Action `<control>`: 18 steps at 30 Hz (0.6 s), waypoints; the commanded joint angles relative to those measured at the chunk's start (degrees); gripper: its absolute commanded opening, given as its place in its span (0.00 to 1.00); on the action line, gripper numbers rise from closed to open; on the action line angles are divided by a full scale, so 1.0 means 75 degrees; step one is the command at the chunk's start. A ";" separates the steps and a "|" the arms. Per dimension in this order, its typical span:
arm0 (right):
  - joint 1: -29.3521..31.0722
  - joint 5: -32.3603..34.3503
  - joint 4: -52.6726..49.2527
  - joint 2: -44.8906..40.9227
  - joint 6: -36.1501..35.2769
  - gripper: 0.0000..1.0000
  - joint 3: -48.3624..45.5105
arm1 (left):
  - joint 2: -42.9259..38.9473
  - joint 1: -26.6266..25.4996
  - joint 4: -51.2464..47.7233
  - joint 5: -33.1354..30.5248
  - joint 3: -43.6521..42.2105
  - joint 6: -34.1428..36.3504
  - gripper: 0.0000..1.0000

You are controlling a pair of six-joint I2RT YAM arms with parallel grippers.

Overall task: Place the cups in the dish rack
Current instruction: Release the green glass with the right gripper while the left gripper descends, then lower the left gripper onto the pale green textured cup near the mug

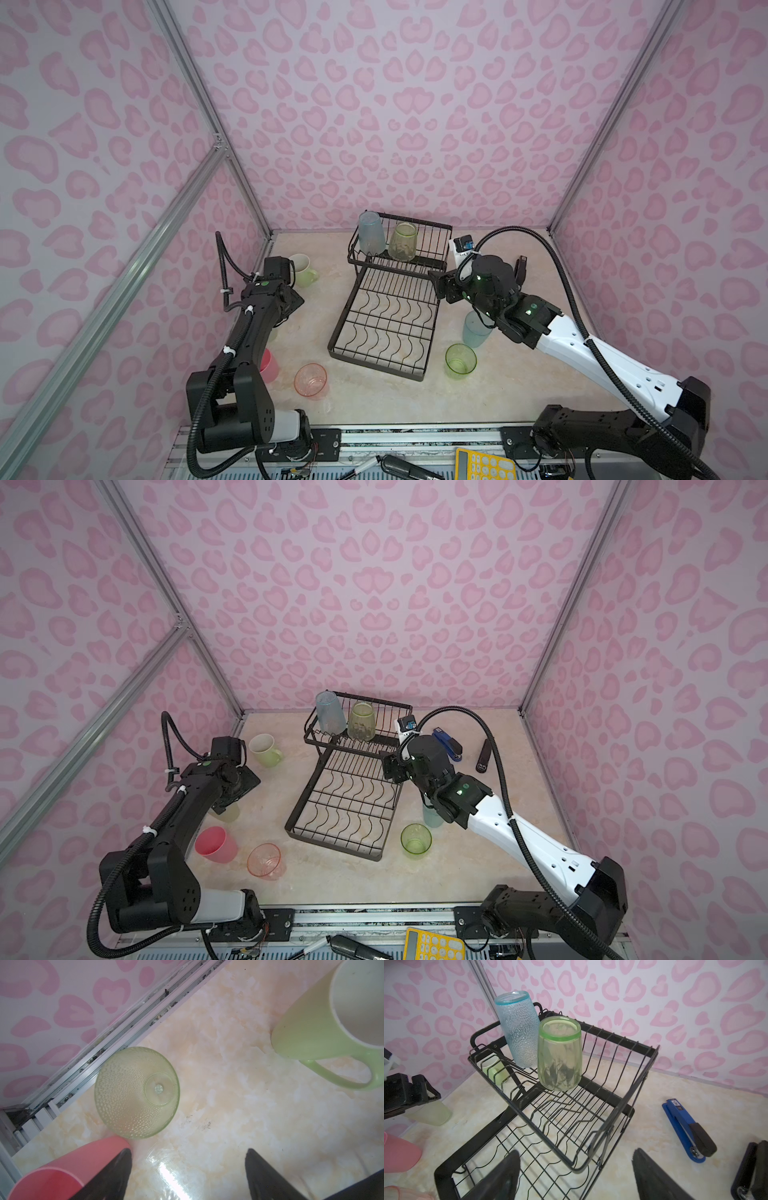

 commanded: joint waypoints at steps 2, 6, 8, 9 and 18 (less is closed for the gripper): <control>0.0005 -0.0299 -0.0119 0.0063 0.0466 0.82 0.0018 | 0.0242 0.0146 0.0351 -0.0059 0.0043 -0.0071 0.86; 0.0029 -0.0280 -0.0086 0.0086 0.0628 0.82 0.0033 | 0.0482 0.0454 0.0524 0.0167 0.0071 0.0017 0.84; 0.0051 -0.0273 -0.0061 0.0108 0.0675 0.82 0.0087 | 0.0576 0.0607 0.0629 0.0292 0.0043 0.0007 0.82; 0.0062 -0.0268 -0.0053 0.0121 0.0676 0.82 0.0113 | 0.0597 0.0674 0.0699 0.0340 0.0016 -0.0012 0.82; 0.0157 -0.0186 -0.0061 0.0313 0.0594 0.82 0.0382 | 0.1020 0.0905 0.1133 0.0581 -0.0051 -0.0097 0.73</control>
